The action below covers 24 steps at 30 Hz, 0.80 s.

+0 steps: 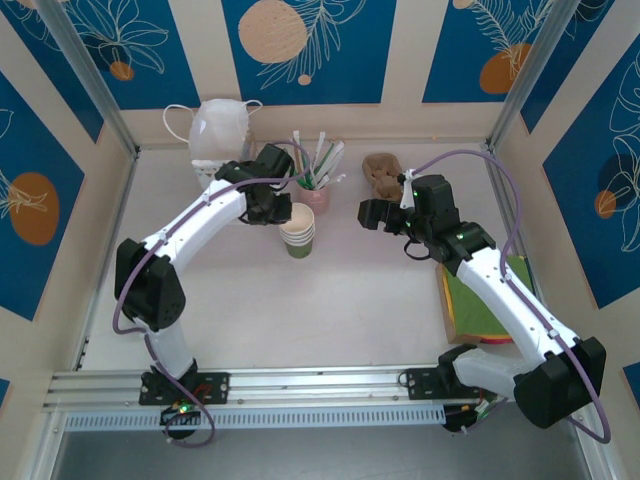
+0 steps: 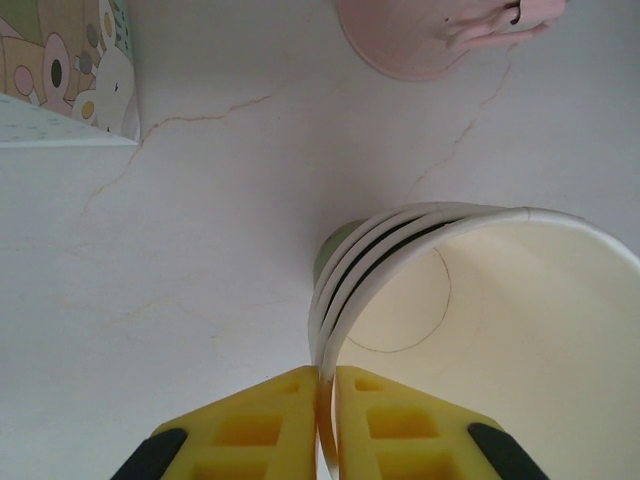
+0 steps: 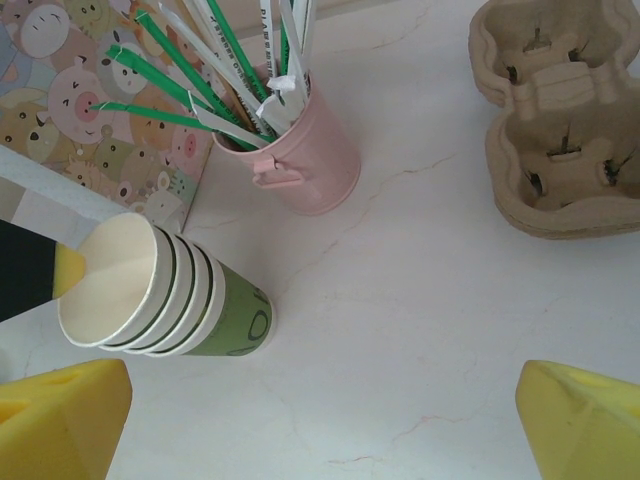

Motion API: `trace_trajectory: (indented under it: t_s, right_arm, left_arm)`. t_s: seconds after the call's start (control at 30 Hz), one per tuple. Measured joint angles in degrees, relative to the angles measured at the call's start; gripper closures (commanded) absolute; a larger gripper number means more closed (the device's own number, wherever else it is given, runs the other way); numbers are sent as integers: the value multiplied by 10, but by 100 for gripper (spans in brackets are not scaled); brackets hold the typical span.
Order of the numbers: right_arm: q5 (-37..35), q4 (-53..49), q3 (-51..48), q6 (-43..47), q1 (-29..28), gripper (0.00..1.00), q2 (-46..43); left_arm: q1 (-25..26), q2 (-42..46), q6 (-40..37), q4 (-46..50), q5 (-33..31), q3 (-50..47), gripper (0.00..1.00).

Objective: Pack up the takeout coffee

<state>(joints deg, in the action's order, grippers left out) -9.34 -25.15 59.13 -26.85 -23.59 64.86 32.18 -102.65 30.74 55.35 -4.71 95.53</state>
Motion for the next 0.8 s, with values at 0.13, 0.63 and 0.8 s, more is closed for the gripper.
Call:
trace_trajectory:
  t_s: [0.13, 0.63, 0.8]
  right_arm:
    - [-4, 0, 0, 0, -1, 1, 0]
    - [-10, -2, 0, 0, -1, 1, 0]
    - [-10, -2, 0, 0, -1, 1, 0]
  left_arm:
    - [0, -5, -3, 0, 0, 8, 95]
    - [-1, -6, -2, 10, 12, 28, 100]
    - [-8, -6, -2, 13, 17, 37, 100]
